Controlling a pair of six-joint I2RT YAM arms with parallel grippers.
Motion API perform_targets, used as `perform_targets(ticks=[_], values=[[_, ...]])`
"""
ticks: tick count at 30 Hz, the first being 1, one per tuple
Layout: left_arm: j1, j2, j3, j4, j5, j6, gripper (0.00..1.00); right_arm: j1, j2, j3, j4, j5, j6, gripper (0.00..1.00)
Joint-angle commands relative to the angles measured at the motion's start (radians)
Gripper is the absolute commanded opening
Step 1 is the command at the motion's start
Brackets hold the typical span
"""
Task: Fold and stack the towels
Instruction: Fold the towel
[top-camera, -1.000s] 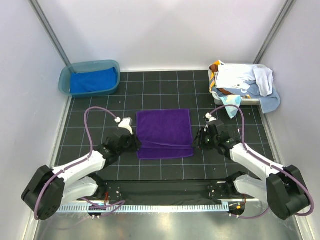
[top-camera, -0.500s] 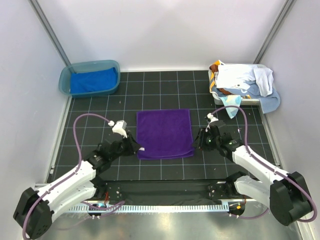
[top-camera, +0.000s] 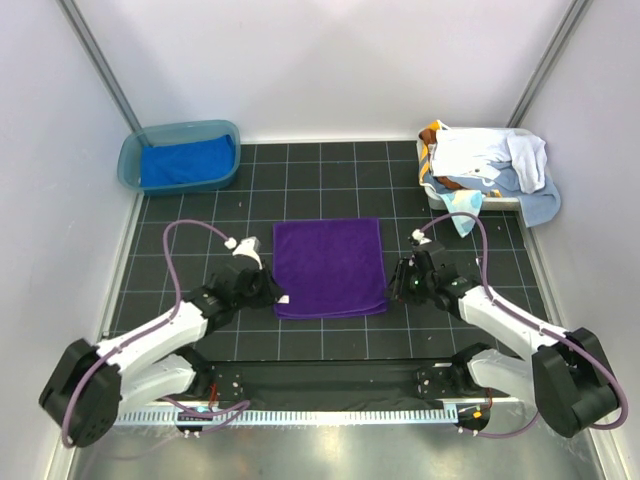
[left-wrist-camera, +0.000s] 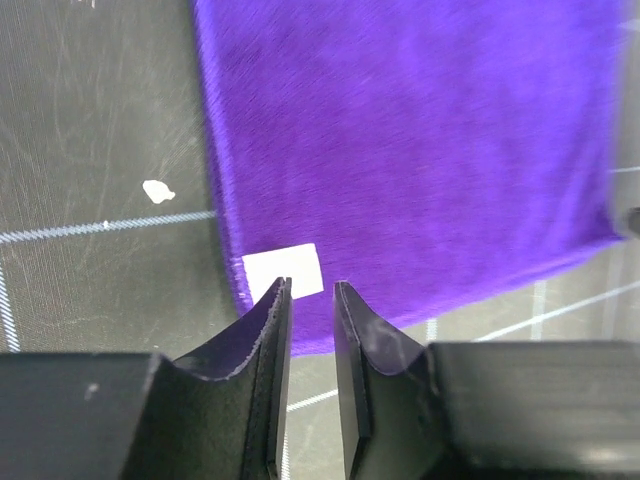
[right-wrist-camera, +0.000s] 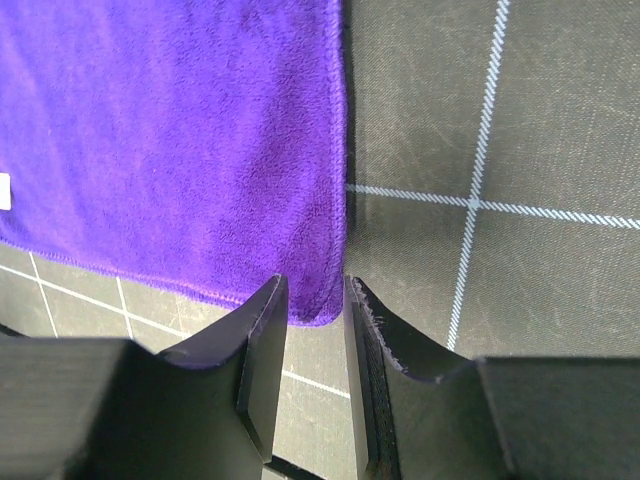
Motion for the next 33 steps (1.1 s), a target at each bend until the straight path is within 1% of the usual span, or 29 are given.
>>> perform_targets(ticks=[1, 6, 9, 14, 19, 25, 28, 32, 33], values=[[-0.004, 0.081, 0.023, 0.048, -0.003, -0.034, 0.25, 0.008, 0.005, -0.002, 0.049, 0.043, 0.040, 0.36], [-0.012, 0.142, -0.012, 0.042, -0.008, -0.074, 0.24, 0.020, 0.022, -0.070, 0.103, 0.033, 0.073, 0.36], [-0.017, 0.187, -0.014, 0.023, -0.005, -0.089, 0.22, 0.028, 0.034, -0.096, 0.129, 0.022, 0.092, 0.33], [-0.021, 0.240, -0.001, -0.023, -0.023, -0.104, 0.21, 0.031, 0.056, -0.104, 0.117, 0.043, 0.118, 0.22], [-0.021, 0.244, 0.017, -0.087, -0.040, -0.114, 0.18, 0.034, -0.008, -0.130, 0.083, 0.062, 0.144, 0.13], [-0.021, 0.214, 0.028, -0.165, -0.060, -0.120, 0.16, 0.032, -0.111, -0.140, 0.005, 0.085, 0.156, 0.13], [-0.021, 0.199, 0.025, -0.190, -0.060, -0.118, 0.15, 0.034, -0.128, -0.142, -0.017, 0.079, 0.153, 0.13], [-0.021, 0.168, 0.032, -0.208, -0.051, -0.115, 0.16, 0.034, -0.159, -0.142, -0.034, 0.082, 0.153, 0.25], [-0.021, 0.161, 0.046, -0.216, -0.051, -0.109, 0.19, 0.034, -0.164, -0.140, -0.038, 0.082, 0.153, 0.28]])
